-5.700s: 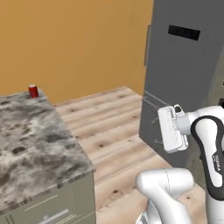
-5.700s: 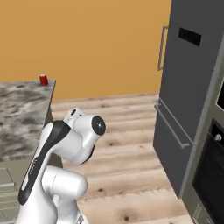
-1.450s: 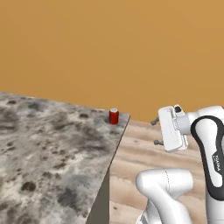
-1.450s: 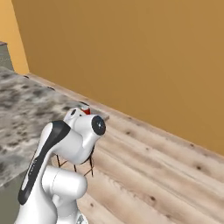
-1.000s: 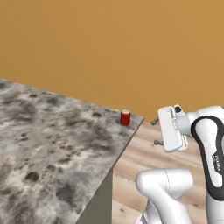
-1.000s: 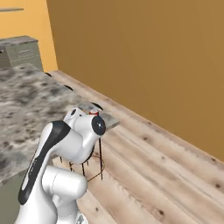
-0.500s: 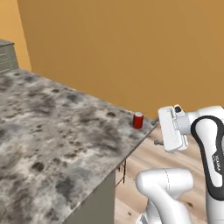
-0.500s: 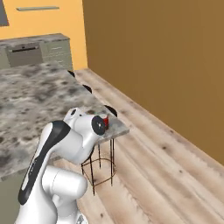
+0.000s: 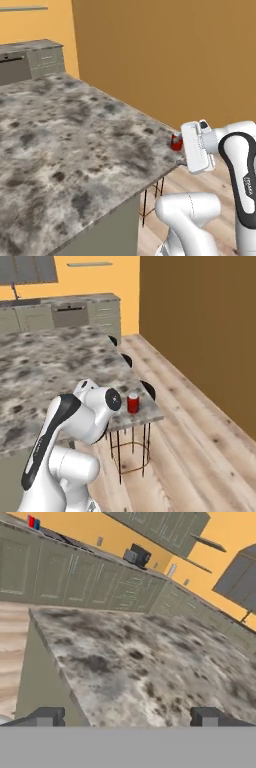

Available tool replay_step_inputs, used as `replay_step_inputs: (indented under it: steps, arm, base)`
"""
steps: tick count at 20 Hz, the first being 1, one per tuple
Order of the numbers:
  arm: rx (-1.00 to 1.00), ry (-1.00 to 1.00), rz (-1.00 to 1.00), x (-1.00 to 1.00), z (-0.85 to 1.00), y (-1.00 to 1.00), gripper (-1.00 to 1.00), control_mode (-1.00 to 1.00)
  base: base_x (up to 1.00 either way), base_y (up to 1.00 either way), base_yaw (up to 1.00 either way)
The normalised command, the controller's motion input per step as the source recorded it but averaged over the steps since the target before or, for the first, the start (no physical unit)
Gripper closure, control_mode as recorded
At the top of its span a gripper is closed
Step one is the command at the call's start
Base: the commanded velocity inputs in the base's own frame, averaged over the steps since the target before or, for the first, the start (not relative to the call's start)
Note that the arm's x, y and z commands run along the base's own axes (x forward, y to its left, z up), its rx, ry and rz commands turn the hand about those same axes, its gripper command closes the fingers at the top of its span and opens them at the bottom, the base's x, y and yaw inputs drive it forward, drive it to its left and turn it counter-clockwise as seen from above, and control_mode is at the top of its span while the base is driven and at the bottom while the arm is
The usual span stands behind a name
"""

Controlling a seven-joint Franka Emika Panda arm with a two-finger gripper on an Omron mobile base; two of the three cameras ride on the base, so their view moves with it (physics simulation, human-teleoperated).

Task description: Four empty soda cans are scattered around the kitchen. Gather all the cans and cluster them next to the stove for recycling.

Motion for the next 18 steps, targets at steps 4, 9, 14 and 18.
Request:
replay_step_inputs:
  steps: [4,9,14,18]
  arm:
    - [0.0,0.0,0.0,0.0,0.0,0.0,-1.0,1.0]
    - [0.0,0.0,0.0,0.0,0.0,0.0,-1.0,1.0]
    - [0.0,0.0,0.0,0.0,0.0,0.0,-1.0,1.0]
    - [0.0,0.0,0.0,0.0,0.0,0.0,-1.0,1.0]
  base:
    - [0.21,-0.03,0.4]
    - [0.04,-0.08,0.35]
    - [-0.25,-0.29,0.2]
    - [-0.46,-0.52,0.05]
